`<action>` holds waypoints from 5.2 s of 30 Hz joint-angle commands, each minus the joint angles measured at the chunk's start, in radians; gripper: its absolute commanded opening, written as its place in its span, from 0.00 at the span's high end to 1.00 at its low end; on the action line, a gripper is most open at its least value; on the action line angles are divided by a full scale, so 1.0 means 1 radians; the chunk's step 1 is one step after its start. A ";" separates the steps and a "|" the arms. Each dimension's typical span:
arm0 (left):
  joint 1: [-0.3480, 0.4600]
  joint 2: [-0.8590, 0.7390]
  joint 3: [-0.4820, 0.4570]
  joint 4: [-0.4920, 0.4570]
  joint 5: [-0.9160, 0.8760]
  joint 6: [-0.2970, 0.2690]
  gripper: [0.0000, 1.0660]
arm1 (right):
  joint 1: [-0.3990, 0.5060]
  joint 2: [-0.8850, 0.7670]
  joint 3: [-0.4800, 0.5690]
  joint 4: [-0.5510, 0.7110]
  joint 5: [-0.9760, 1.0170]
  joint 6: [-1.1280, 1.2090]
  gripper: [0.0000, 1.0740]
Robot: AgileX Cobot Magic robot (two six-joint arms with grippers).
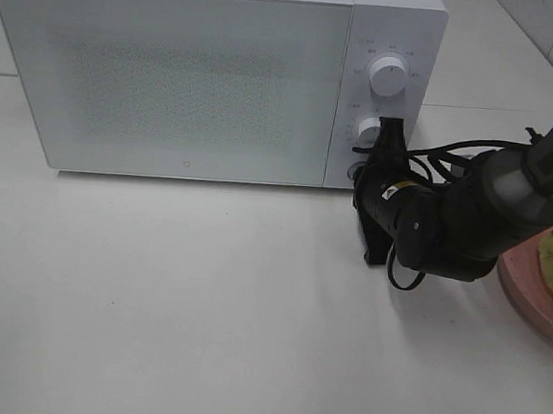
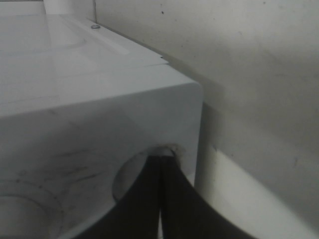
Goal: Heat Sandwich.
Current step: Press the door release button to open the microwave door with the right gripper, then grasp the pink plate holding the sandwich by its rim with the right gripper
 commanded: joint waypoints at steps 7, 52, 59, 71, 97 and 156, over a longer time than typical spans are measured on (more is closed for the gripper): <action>0.004 -0.027 0.001 -0.003 -0.004 -0.003 0.08 | -0.012 -0.018 -0.026 -0.016 -0.200 -0.032 1.00; 0.004 -0.027 0.001 -0.003 -0.004 -0.003 0.08 | -0.047 0.012 -0.236 -0.012 -0.402 -0.127 1.00; 0.004 -0.027 0.001 -0.003 -0.004 -0.003 0.08 | -0.045 0.012 -0.236 -0.030 -0.385 -0.123 1.00; 0.004 -0.027 0.001 -0.002 -0.004 -0.003 0.08 | -0.010 -0.028 -0.157 0.029 -0.208 -0.077 1.00; 0.004 -0.027 0.001 -0.002 -0.004 -0.003 0.08 | 0.049 -0.270 0.147 0.000 0.223 -0.162 0.99; 0.004 -0.027 0.001 -0.002 -0.004 -0.003 0.08 | -0.020 -0.709 0.090 -0.344 1.566 -1.404 0.85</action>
